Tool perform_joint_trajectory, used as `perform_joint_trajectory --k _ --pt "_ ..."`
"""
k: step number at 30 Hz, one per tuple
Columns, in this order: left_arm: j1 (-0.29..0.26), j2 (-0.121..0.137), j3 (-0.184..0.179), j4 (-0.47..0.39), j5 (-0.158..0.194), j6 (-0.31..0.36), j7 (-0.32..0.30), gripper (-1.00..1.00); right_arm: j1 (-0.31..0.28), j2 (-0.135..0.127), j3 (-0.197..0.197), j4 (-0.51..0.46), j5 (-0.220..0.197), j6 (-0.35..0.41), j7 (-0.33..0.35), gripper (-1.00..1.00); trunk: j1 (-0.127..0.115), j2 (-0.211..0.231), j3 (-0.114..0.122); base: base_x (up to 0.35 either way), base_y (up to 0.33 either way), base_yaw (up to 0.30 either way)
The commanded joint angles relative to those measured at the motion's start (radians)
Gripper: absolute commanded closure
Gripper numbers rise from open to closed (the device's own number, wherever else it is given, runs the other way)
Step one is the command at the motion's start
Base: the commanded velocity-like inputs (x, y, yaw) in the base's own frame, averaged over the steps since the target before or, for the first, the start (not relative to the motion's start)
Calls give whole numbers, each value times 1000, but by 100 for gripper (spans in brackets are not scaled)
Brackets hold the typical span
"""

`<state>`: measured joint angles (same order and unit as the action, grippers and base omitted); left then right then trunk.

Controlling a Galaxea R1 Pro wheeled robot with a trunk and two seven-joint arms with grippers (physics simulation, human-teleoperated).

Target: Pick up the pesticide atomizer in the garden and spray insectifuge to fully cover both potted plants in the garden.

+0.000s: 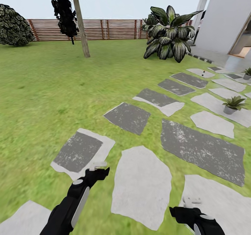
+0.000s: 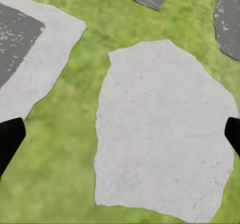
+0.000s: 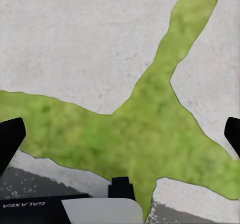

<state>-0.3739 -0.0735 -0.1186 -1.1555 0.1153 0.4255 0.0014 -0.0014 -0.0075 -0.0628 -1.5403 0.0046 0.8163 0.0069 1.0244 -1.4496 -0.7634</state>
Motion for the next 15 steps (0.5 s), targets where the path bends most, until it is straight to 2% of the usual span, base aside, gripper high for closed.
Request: perform_joint_trajectory --k 1,15 --pt "0 0 0 -1 9 6 0 -100 0 0 0 -1 0 4 1 -100 1 0 -1 340 0 0" --pt "0 0 0 -1 9 6 0 -100 0 0 0 -1 0 4 1 -100 1 0 -1 340 0 0"
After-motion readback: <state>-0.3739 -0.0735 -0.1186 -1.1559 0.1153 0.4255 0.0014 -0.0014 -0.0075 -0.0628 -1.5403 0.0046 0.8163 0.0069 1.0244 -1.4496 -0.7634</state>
